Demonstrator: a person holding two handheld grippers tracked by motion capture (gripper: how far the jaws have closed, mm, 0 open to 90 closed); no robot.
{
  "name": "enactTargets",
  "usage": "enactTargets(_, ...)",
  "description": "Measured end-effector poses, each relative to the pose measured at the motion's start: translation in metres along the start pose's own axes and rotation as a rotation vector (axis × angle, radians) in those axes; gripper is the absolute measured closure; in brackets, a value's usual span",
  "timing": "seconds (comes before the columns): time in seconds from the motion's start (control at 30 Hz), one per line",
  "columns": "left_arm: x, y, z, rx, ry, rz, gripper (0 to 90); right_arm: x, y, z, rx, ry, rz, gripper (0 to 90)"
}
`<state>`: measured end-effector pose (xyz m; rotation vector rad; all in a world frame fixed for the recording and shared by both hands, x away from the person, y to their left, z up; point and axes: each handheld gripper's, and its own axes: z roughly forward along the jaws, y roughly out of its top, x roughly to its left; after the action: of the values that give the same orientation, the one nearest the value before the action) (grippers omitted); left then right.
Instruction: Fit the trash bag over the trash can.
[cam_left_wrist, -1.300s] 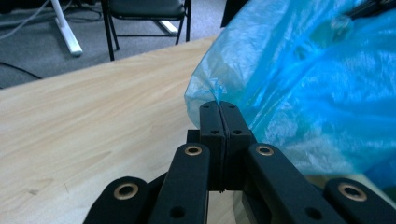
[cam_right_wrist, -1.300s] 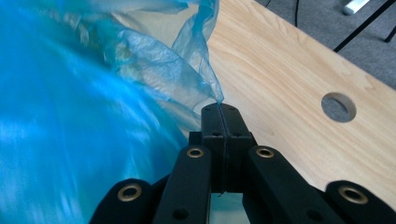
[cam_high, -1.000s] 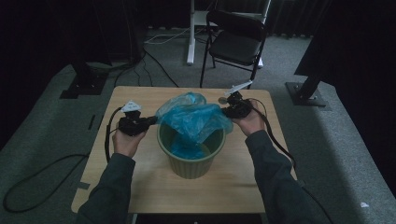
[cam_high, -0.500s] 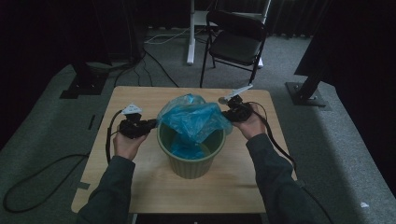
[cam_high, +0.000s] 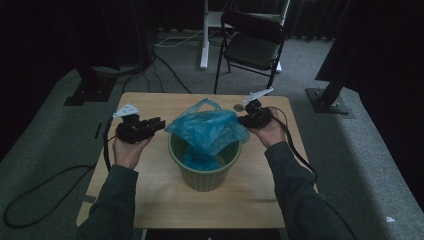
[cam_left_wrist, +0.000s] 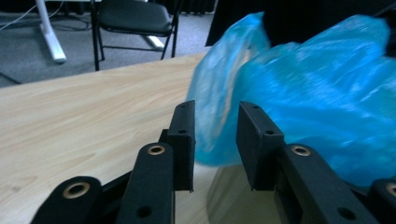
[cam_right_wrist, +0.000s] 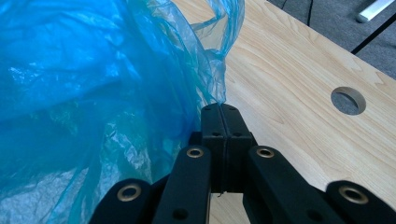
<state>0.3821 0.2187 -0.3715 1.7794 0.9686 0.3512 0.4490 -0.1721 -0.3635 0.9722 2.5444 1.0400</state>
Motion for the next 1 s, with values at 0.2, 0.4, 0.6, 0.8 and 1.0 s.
enactTargets(0.2,-0.013,0.013,0.004,-0.007,-0.050,0.031,62.9,0.000,0.000,0.000,0.001,0.001,-0.001,89.8)
enactTargets(0.4,-0.030,0.025,0.016,0.013,-0.101,0.077,56.0,0.001,0.001,0.000,0.003,0.004,-0.006,89.7)
enactTargets(0.6,-0.037,0.022,0.031,0.078,-0.074,0.109,61.3,0.002,0.001,0.000,0.005,0.007,-0.011,89.6)
enactTargets(0.8,-0.039,0.015,0.026,0.103,-0.087,0.130,89.6,0.000,0.000,-0.003,0.002,0.005,-0.003,89.6)
enactTargets(1.0,-0.038,0.005,0.006,0.082,-0.074,0.130,89.8,-0.003,-0.003,-0.006,0.000,0.005,0.003,89.7)
